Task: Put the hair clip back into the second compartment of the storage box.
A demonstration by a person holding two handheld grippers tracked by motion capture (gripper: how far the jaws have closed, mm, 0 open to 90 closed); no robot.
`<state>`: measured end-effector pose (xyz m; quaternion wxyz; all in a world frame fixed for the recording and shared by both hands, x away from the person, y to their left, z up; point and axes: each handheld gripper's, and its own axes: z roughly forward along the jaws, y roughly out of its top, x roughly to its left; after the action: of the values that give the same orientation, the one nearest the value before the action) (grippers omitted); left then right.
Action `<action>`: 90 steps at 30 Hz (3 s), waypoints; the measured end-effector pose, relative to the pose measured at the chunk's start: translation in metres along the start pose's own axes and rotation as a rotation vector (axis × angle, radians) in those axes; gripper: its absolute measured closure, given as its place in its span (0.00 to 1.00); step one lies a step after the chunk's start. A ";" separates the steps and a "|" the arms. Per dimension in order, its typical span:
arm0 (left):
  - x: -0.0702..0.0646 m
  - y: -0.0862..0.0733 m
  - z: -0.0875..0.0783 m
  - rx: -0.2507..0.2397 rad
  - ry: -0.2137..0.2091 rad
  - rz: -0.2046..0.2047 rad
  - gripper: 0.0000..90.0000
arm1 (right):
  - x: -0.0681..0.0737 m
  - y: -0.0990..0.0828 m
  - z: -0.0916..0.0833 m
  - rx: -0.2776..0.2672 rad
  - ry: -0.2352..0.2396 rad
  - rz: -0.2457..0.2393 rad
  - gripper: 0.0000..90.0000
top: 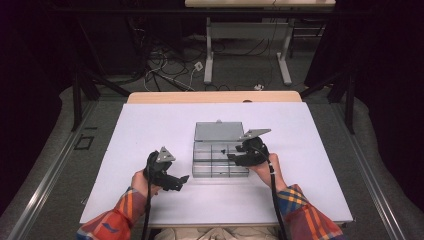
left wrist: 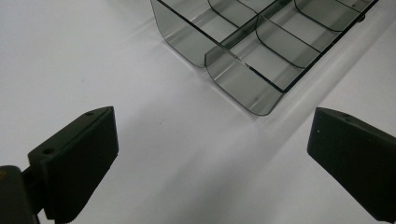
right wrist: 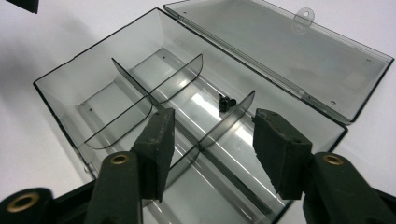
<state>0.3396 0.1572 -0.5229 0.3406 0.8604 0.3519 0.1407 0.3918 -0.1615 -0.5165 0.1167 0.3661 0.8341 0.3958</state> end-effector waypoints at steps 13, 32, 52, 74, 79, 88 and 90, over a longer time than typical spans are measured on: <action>0.001 0.000 -0.001 0.006 0.001 0.005 0.02 | -0.010 -0.009 -0.012 -0.013 -0.017 0.025 0.42; 0.002 -0.001 -0.001 0.007 -0.001 0.001 0.02 | -0.030 -0.026 -0.035 -0.028 -0.035 0.088 0.19; 0.001 0.000 0.000 0.015 -0.003 0.001 0.02 | -0.041 -0.057 -0.054 -0.007 -0.092 0.076 0.11; -0.001 0.000 -0.001 0.010 -0.002 -0.001 0.02 | -0.045 -0.062 -0.049 0.028 -0.091 0.058 0.04; -0.001 0.000 -0.001 0.023 -0.002 0.013 0.02 | -0.044 -0.063 -0.048 0.033 -0.087 0.052 0.04; -0.001 0.000 -0.001 0.012 -0.002 0.015 0.02 | -0.044 -0.063 -0.047 0.033 -0.086 0.043 0.05; -0.001 0.000 -0.001 0.018 -0.004 0.014 0.02 | -0.044 -0.063 -0.047 0.036 -0.090 0.034 0.05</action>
<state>0.3386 0.1567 -0.5224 0.3328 0.8662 0.3464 0.1380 0.3679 -0.2459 -0.5364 0.1406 0.3999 0.8286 0.3658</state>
